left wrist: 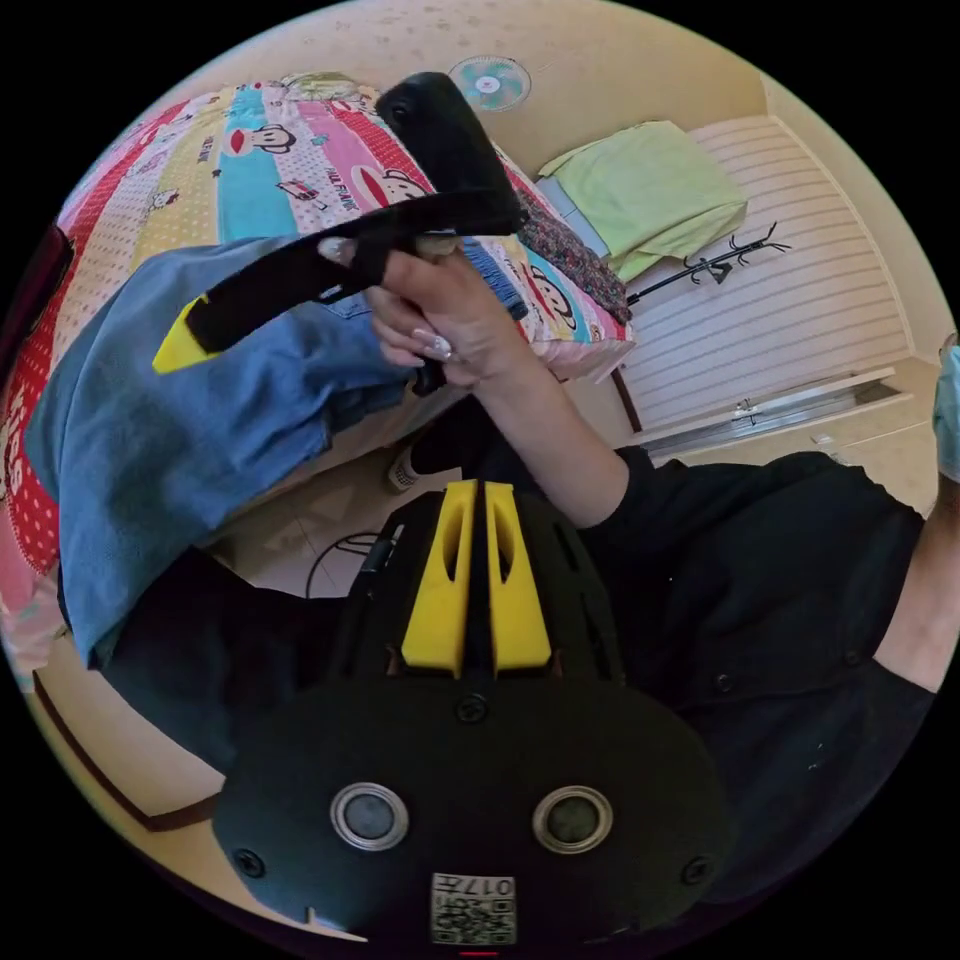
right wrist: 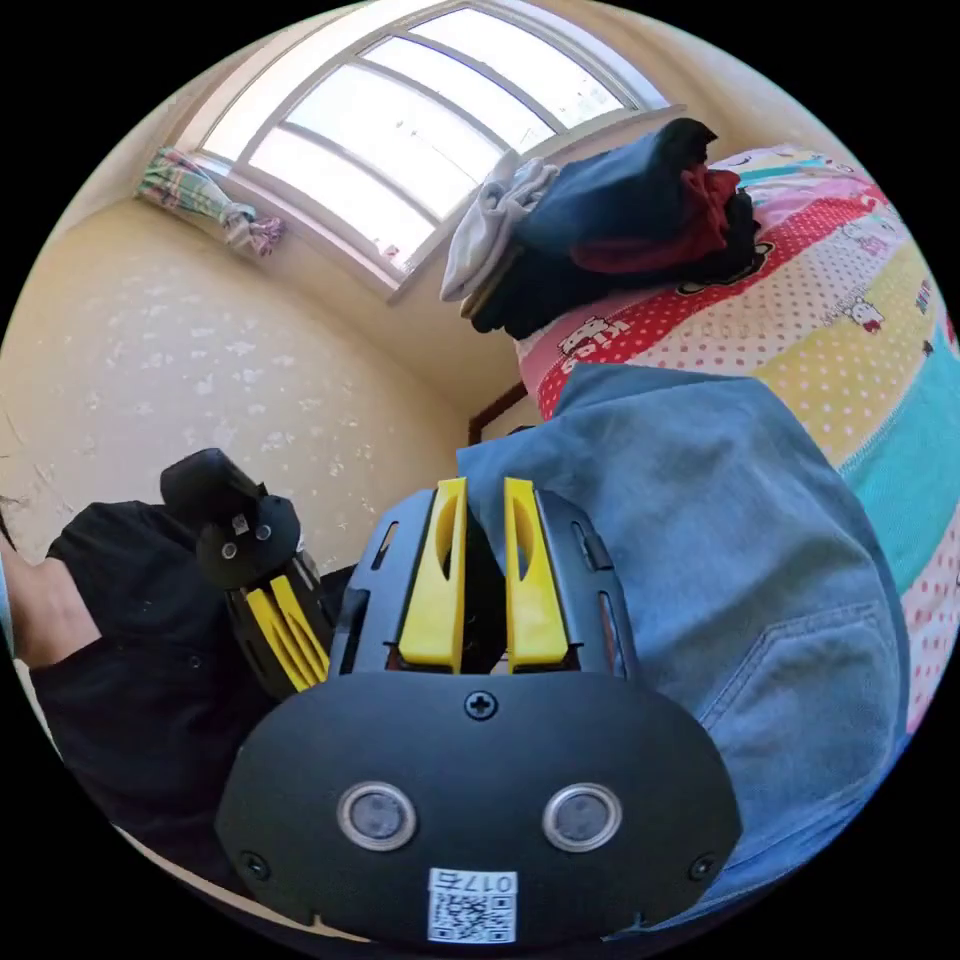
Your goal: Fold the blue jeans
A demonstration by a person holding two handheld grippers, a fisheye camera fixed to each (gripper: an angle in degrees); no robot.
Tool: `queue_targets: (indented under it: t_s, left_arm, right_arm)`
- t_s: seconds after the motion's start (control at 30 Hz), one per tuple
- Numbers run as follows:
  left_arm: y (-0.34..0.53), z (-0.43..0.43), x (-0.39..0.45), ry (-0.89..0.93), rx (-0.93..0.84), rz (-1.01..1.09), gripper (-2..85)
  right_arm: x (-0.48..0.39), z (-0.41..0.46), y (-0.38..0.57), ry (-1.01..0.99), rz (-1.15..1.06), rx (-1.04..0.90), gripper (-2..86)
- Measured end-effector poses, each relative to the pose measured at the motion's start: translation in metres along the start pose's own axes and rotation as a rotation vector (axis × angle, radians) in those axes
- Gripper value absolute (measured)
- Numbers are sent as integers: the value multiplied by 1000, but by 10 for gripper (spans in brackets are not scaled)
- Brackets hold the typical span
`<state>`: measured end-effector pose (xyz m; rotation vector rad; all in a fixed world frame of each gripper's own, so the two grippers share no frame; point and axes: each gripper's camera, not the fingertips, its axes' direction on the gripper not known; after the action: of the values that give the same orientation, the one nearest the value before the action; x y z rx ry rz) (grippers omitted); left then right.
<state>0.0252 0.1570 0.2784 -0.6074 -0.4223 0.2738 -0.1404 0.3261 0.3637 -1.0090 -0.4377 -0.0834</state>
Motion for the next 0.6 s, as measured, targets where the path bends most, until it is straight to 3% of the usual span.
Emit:
queue_targets:
  t_s: [0.1, 0.17, 0.23, 0.33, 0.43, 0.53, 0.6]
  left_arm:
    - [-19, 17, -4, 90, -9, 16, 50]
    - [-34, 26, 1, 103, -21, 43, 51]
    - [-50, 34, 11, 78, -44, 90, 51]
    - [-81, 44, 22, -76, -79, 143, 52]
    - [-109, 42, 24, -69, -62, 149, 82]
    - [-124, 30, 26, -48, -4, 141, 89]
    - [-137, 19, 29, -117, 54, 150, 89]
  right_arm:
    - [1, -81, 71, 59, 125, 315, 63]
    - [0, -139, 124, 214, 246, 534, 68]
    - [5, -168, 150, 355, 368, 626, 77]
    - [27, -183, 155, 551, 503, 537, 90]
    - [63, -160, 143, 553, 577, 240, 51]
    - [48, -170, 153, 524, 577, 170, 17]
    - [32, -182, 168, 612, 606, 162, 11]
